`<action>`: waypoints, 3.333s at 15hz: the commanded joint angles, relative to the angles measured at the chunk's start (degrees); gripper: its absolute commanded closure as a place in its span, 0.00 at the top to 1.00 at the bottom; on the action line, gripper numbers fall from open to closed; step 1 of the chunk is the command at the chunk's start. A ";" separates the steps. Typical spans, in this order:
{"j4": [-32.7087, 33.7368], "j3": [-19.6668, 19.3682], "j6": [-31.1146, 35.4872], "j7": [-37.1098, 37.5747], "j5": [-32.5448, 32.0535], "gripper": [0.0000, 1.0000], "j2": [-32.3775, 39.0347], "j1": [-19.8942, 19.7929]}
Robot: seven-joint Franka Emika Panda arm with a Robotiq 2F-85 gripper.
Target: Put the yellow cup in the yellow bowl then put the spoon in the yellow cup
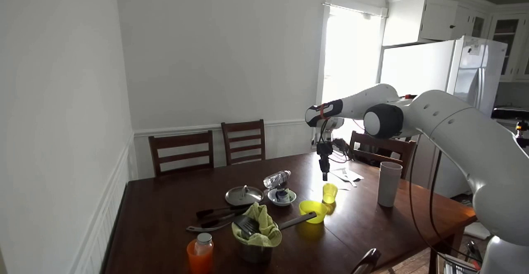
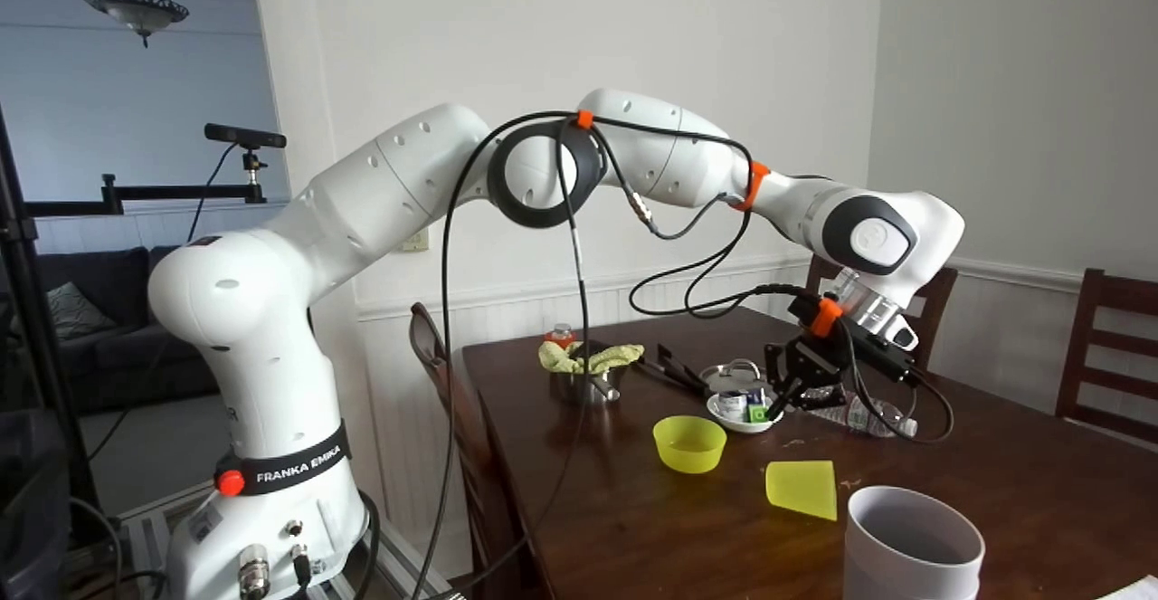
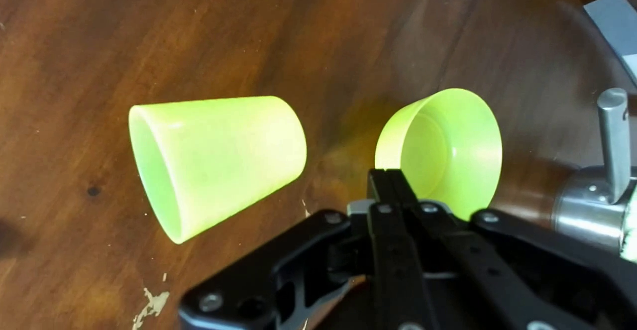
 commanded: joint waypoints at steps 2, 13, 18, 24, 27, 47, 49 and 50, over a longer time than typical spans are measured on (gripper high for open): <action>-2.60 -1.42 1.56 -0.57 -2.19 0.32 -1.59 0.89; -0.31 -0.45 15.27 -9.39 0.45 1.00 2.29 -3.76; 1.08 1.01 12.61 -9.36 1.45 0.99 5.36 -4.25; 1.91 0.95 6.66 -6.00 1.86 0.45 6.97 -4.75; 0.80 1.25 4.89 -5.53 3.01 0.25 5.60 -4.81; -28.47 -0.22 23.77 6.48 1.80 0.05 -16.78 9.55; -21.67 1.28 21.58 7.09 1.60 0.06 -12.16 8.53; -23.21 1.23 21.96 7.08 1.61 0.06 -13.16 8.95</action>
